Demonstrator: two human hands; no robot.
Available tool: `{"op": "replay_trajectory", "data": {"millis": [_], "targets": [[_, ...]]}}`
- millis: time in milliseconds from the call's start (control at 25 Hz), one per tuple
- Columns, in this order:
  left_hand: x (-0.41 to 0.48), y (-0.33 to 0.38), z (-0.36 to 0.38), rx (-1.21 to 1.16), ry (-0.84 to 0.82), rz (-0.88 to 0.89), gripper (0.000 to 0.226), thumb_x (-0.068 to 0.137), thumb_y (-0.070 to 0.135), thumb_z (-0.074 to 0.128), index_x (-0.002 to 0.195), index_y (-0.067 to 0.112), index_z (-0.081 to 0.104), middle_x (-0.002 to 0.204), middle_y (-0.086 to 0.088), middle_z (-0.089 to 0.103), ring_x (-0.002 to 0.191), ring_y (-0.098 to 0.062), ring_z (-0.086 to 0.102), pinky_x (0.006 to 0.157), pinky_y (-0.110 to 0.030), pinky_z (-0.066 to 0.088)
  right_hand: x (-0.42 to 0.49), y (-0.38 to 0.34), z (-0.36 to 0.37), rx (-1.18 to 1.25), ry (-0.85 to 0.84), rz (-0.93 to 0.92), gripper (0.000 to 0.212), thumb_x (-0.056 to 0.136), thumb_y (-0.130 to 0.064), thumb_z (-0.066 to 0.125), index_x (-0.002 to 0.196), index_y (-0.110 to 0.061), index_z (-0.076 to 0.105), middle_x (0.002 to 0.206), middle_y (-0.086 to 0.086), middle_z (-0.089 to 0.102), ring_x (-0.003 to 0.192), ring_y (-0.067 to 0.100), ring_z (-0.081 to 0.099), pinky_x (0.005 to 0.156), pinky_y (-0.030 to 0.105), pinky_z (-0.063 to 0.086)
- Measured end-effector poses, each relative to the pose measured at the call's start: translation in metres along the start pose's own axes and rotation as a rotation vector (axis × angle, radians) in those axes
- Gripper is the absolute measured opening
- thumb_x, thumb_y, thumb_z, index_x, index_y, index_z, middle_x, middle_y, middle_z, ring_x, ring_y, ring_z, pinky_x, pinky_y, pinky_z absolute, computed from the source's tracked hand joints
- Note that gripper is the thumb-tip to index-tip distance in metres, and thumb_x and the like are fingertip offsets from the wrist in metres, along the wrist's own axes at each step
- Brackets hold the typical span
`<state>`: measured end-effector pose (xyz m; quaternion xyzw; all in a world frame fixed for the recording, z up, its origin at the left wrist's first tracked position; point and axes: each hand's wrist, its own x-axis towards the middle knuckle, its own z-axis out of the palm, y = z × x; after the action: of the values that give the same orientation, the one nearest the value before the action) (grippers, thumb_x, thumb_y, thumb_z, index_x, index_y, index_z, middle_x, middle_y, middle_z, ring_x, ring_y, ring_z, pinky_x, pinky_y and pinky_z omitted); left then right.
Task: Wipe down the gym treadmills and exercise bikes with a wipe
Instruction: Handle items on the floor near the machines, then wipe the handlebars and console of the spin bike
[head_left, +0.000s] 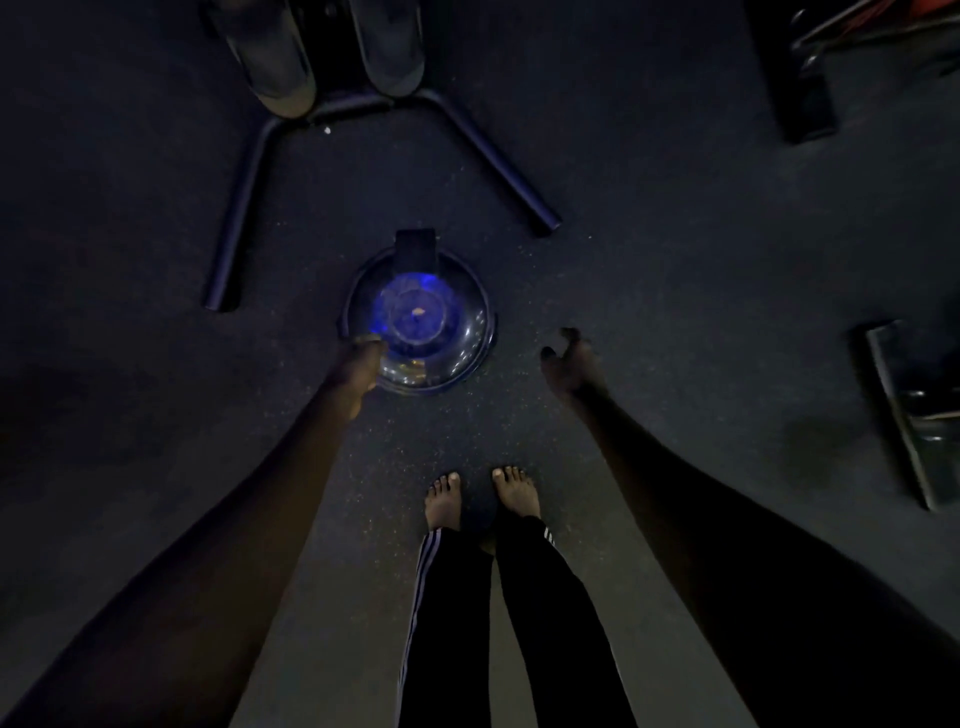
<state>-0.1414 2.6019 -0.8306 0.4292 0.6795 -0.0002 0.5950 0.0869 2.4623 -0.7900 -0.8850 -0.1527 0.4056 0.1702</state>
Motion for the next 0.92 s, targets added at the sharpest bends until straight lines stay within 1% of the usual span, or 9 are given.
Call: {"op": "replay_trajectory", "data": {"millis": [120, 200, 280, 320, 400, 480, 560, 720, 920], "targets": [[-0.017, 0.055, -0.004, 0.153, -0.018, 0.238, 0.027, 0.096, 0.004, 0.053, 0.121, 0.008, 0.063, 0.104, -0.008, 0.065, 0.095, -0.015, 0.052, 0.069, -0.021, 0.041, -0.012, -0.017, -0.045, 0.007, -0.067, 0.051, 0.062, 0.099, -0.031, 0.054, 0.152, -0.012, 0.029, 0.152, 0.014, 0.039, 0.133, 0.032, 0.047, 0.106, 0.043, 0.044], [-0.039, 0.100, -0.005, 0.243, -0.042, 0.351, 0.033, 0.094, 0.000, 0.055, 0.127, 0.002, 0.060, 0.119, -0.013, 0.064, 0.103, -0.019, 0.056, 0.074, -0.012, 0.042, -0.024, -0.040, -0.090, 0.033, -0.031, 0.061, 0.066, 0.098, -0.034, 0.055, 0.154, -0.015, 0.025, 0.154, 0.013, 0.037, 0.134, 0.032, 0.045, 0.106, 0.042, 0.044], [-0.066, 0.143, 0.000, 0.324, -0.093, 0.449, 0.038, 0.094, -0.002, 0.056, 0.131, 0.001, 0.057, 0.120, -0.012, 0.061, 0.104, -0.018, 0.055, 0.069, -0.001, 0.039, -0.043, -0.051, -0.136, 0.040, 0.007, 0.035, 0.067, 0.099, -0.035, 0.055, 0.155, -0.016, 0.024, 0.155, 0.011, 0.035, 0.136, 0.031, 0.043, 0.105, 0.038, 0.042], [-0.080, 0.163, 0.002, 0.358, -0.112, 0.490, 0.039, 0.093, -0.002, 0.057, 0.133, 0.001, 0.056, 0.121, -0.011, 0.061, 0.105, -0.017, 0.055, 0.072, -0.001, 0.040, -0.050, -0.057, -0.159, 0.045, 0.024, 0.029, 0.067, 0.099, -0.035, 0.054, 0.155, -0.015, 0.024, 0.156, 0.011, 0.034, 0.137, 0.030, 0.042, 0.105, 0.036, 0.041], [-0.104, 0.205, 0.010, 0.411, -0.123, 0.564, 0.040, 0.092, -0.002, 0.060, 0.132, 0.004, 0.057, 0.127, -0.013, 0.061, 0.110, -0.021, 0.057, 0.091, -0.018, 0.046, -0.070, -0.067, -0.211, 0.041, 0.069, -0.018, 0.066, 0.100, -0.036, 0.053, 0.154, -0.012, 0.024, 0.157, 0.010, 0.033, 0.139, 0.029, 0.039, 0.108, 0.033, 0.037], [-0.130, 0.249, 0.024, 0.484, -0.163, 0.641, 0.041, 0.091, 0.000, 0.062, 0.132, 0.007, 0.058, 0.129, -0.021, 0.061, 0.109, -0.021, 0.056, 0.098, -0.035, 0.045, -0.093, -0.065, -0.268, 0.038, 0.129, -0.041, 0.066, 0.100, -0.036, 0.052, 0.154, -0.009, 0.026, 0.155, 0.012, 0.036, 0.139, 0.029, 0.040, 0.108, 0.030, 0.035], [-0.162, 0.294, 0.046, 0.588, -0.219, 0.734, 0.045, 0.093, 0.005, 0.061, 0.136, 0.012, 0.055, 0.132, -0.022, 0.059, 0.113, -0.020, 0.055, 0.099, -0.036, 0.043, -0.119, -0.056, -0.326, 0.034, 0.222, -0.041, 0.066, 0.098, -0.039, 0.053, 0.153, -0.010, 0.029, 0.152, 0.013, 0.041, 0.136, 0.031, 0.043, 0.106, 0.031, 0.038], [-0.294, 0.371, 0.099, 0.800, -0.251, 0.884, 0.051, 0.094, 0.028, 0.062, 0.142, 0.040, 0.047, 0.144, -0.003, 0.052, 0.133, -0.024, 0.048, 0.111, -0.034, 0.037, -0.172, -0.024, -0.429, 0.081, 0.355, -0.050, 0.067, 0.095, -0.039, 0.056, 0.149, -0.007, 0.034, 0.151, 0.015, 0.041, 0.137, 0.031, 0.042, 0.107, 0.030, 0.036], [-0.438, 0.443, 0.178, 0.862, -0.320, 1.105, 0.051, 0.097, 0.031, 0.058, 0.144, 0.041, 0.043, 0.148, -0.003, 0.048, 0.136, -0.025, 0.044, 0.111, -0.031, 0.033, -0.250, 0.028, -0.563, 0.193, 0.579, -0.020, 0.065, 0.094, -0.040, 0.057, 0.146, -0.005, 0.040, 0.147, 0.017, 0.047, 0.134, 0.032, 0.046, 0.105, 0.030, 0.038]]}}
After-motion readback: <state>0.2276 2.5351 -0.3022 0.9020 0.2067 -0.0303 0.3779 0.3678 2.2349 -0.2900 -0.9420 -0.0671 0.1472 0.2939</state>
